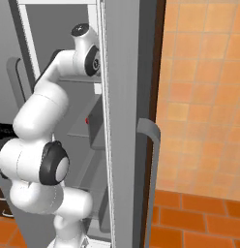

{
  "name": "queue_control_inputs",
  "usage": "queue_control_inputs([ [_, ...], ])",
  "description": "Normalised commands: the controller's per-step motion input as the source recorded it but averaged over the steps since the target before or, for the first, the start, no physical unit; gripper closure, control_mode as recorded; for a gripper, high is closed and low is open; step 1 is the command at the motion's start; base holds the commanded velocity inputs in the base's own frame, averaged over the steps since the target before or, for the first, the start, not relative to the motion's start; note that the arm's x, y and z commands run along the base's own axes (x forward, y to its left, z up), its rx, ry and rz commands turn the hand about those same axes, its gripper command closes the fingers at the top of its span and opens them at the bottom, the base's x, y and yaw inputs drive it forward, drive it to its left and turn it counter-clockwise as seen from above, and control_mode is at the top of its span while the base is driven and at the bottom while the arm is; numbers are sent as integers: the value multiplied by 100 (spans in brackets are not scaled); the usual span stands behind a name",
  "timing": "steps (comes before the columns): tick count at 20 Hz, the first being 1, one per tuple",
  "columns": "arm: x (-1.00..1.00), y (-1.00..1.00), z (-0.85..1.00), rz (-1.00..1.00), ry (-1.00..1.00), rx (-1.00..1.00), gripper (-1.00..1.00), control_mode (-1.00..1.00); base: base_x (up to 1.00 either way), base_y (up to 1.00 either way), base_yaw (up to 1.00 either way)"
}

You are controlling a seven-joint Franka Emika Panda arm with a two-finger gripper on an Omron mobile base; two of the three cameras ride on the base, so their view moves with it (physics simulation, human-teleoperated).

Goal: Place one tomato and one chicken drumstick in each tupperware on the nearby counter, to pack two identical lunches.

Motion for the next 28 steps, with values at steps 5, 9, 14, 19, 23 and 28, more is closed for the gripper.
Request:
queue_control_inputs([
  [5, 48, 0, 0, 1, 2, 1, -100, -100, 0, 0, 0],
  [9, 19, 0, -26, 1, 0, 0, -100, -100, 0, 0, 0],
  [14, 9, 0, -36, 0, 4, 0, -100, -100, 0, 0, 0],
  [19, 0, 0, -39, 0, 5, 4, -100, -100, 0, 0, 0],
  [23, -21, 0, -63, 0, 5, 14, 100, -100, 0, 0, 0],
  [28, -48, 1, -49, -3, -20, 24, 100, -100, 0, 0, 0],
])
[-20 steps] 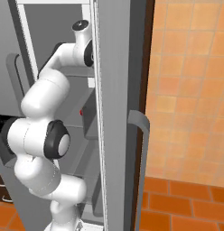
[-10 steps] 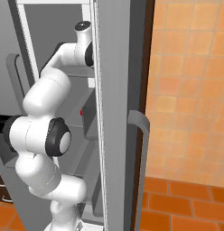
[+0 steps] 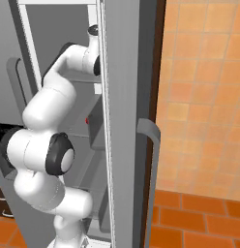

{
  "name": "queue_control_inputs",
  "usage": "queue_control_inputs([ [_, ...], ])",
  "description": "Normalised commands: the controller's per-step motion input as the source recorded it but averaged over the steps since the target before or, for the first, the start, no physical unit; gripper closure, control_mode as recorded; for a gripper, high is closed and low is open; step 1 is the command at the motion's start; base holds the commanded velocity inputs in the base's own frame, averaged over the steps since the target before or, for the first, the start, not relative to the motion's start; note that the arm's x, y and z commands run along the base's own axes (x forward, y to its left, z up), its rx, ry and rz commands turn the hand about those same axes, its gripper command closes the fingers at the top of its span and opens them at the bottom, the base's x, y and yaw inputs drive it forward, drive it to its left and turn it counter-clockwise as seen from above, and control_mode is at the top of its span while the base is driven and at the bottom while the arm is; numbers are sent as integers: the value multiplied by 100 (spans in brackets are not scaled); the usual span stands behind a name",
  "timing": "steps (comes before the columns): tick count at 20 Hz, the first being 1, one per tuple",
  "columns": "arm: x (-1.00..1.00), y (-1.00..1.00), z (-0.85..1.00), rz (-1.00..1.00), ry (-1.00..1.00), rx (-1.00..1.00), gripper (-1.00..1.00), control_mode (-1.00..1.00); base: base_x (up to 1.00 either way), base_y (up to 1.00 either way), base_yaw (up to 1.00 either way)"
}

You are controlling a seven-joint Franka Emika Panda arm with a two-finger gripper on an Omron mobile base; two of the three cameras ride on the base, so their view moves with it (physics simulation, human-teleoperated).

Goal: Place one tomato and one chicken drumstick in each tupperware on the nearby counter, to pack two identical lunches.

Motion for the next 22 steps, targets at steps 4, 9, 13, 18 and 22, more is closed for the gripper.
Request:
queue_control_inputs([
  [4, -48, 39, -4, -16, -11, 7, 100, -100, 0, 0, 0],
  [9, -77, 50, 13, -4, 2, -10, 100, -100, 0, 0, 0],
  [13, -100, 2, 0, -2, 4, -1, 100, -100, 0, 0, 0],
  [18, -100, -1, -44, 2, 7, -1, 100, -100, 0, 0, 0],
  [22, -100, 16, -98, 12, 22, -1, 100, -100, 0, 0, 0],
])
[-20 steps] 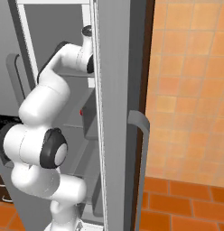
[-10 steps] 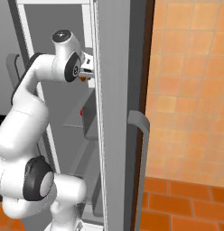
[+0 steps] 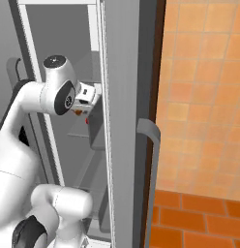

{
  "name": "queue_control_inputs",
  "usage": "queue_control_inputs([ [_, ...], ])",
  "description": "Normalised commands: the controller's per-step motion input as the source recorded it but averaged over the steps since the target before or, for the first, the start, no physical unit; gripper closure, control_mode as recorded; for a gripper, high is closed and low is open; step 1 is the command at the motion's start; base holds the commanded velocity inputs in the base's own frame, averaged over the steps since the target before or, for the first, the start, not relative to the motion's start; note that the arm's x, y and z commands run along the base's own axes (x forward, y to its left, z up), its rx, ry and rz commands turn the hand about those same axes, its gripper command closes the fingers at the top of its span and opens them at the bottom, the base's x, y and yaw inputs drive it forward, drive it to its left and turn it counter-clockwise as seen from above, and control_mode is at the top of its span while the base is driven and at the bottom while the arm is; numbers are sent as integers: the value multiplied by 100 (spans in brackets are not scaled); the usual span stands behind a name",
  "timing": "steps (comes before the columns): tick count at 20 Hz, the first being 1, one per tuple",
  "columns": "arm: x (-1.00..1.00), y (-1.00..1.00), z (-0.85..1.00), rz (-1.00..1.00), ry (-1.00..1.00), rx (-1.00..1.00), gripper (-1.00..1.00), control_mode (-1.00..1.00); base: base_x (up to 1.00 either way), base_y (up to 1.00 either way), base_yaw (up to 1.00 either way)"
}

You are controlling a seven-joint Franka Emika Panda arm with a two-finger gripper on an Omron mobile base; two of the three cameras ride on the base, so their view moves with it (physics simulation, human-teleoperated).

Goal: Place one tomato and one chicken drumstick in each tupperware on the nearby counter, to pack two identical lunches.

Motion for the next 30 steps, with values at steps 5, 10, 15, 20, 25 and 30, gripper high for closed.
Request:
queue_control_inputs([
  [5, -100, 18, -60, 7, 2, 0, 100, -100, 0, 0, 0],
  [10, -91, 8, -35, 6, 0, 0, 100, -100, 0, 0, 0],
  [15, -17, 0, -3, 2, 0, 0, 100, -100, 0, 0, 0],
  [20, 0, 0, 0, 0, 0, 0, 100, -100, 0, 0, 0],
  [25, -48, 0, 0, 0, 0, 1, 100, 100, -16, 3, 0],
  [30, 0, 0, 0, 0, 0, 0, 100, 100, -45, 80, 13],
])
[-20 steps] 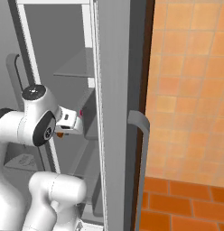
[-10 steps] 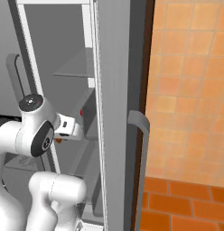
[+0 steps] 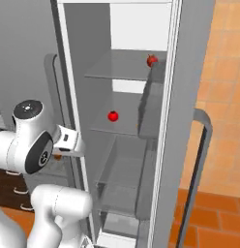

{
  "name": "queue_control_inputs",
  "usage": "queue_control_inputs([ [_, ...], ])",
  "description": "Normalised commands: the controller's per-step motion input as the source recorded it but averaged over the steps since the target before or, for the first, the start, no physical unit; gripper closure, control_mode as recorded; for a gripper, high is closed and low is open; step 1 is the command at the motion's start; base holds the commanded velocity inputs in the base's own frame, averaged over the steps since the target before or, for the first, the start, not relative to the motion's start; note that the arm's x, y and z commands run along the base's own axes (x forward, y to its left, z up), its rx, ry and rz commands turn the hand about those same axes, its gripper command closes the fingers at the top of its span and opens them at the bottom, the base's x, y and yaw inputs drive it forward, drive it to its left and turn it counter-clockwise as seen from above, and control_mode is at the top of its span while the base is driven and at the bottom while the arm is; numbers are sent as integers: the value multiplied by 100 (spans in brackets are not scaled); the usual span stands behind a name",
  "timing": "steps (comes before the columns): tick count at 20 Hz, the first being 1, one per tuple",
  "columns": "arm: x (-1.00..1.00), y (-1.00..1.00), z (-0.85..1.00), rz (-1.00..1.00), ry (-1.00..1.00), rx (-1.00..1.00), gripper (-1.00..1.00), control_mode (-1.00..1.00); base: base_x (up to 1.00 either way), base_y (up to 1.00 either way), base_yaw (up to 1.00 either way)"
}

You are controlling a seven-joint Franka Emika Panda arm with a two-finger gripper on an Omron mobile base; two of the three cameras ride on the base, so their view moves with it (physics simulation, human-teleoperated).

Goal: Place one tomato and one chicken drumstick in each tupperware on the nearby counter, to pack two identical lunches.

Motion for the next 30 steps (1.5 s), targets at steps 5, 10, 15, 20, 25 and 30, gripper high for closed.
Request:
queue_control_inputs([
  [5, 0, 0, 0, 0, 0, 0, 100, 100, -10, 100, 3],
  [10, 0, 0, 0, 0, 0, 0, 100, 100, -27, 100, 0],
  [15, 0, 0, 0, 0, 0, 0, 100, 100, -7, 100, 1],
  [20, 0, 0, 0, 0, 0, 0, 100, 100, 0, 100, 9],
  [25, 0, 0, 0, 0, 0, 0, 100, 100, 24, 100, 9],
  [30, 0, 0, 0, 0, 0, 0, 100, 100, 68, 100, 11],
])
